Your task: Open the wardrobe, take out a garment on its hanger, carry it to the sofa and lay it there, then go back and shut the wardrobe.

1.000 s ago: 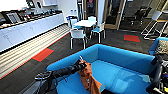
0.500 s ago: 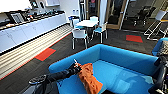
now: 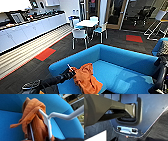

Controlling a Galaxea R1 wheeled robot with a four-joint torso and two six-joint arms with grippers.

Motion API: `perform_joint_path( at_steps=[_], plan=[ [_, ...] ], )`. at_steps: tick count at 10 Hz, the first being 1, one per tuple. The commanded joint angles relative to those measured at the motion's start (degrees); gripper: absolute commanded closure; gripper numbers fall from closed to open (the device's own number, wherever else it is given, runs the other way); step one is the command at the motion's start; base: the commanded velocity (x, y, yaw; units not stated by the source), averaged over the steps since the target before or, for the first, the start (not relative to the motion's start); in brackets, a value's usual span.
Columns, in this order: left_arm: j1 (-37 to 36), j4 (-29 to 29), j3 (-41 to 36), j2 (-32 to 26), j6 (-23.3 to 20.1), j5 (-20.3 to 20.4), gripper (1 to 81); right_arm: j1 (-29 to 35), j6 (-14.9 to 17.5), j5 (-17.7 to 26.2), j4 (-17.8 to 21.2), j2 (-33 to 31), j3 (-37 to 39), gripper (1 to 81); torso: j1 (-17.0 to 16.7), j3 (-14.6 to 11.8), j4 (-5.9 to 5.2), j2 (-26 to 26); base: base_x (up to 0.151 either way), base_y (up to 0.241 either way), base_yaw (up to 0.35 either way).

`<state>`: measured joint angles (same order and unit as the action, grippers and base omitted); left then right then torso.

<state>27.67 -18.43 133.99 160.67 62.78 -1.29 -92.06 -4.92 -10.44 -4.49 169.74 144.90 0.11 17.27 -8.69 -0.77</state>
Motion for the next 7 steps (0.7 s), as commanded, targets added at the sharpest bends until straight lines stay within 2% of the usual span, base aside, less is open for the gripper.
perform_joint_path(
  at_steps=[1, 4, 7],
  plan=[
    [-9.0, -1.9, -1.2, -5.4, -0.6, 2.0, 81.1, -0.4, 0.1, 3.9, -0.8, 0.4, -0.5, 1.0, 0.0, 0.0, 0.00, 0.0, 0.000, 0.000, 0.000],
    [-5.0, -2.1, -3.4, -10.5, -0.6, 3.8, 81.1, -0.4, 0.2, 3.9, -0.8, 0.4, -0.5, 1.0, 0.0, 0.0, 0.00, 0.0, 0.000, 0.000, 0.000],
    [-0.7, -4.3, -4.6, -12.2, -0.7, 5.9, 81.1, -0.5, 0.2, 3.9, -0.8, 0.4, -0.5, 1.0, 0.0, 0.0, 0.00, 0.0, 0.000, 0.000, 0.000]
  ],
)
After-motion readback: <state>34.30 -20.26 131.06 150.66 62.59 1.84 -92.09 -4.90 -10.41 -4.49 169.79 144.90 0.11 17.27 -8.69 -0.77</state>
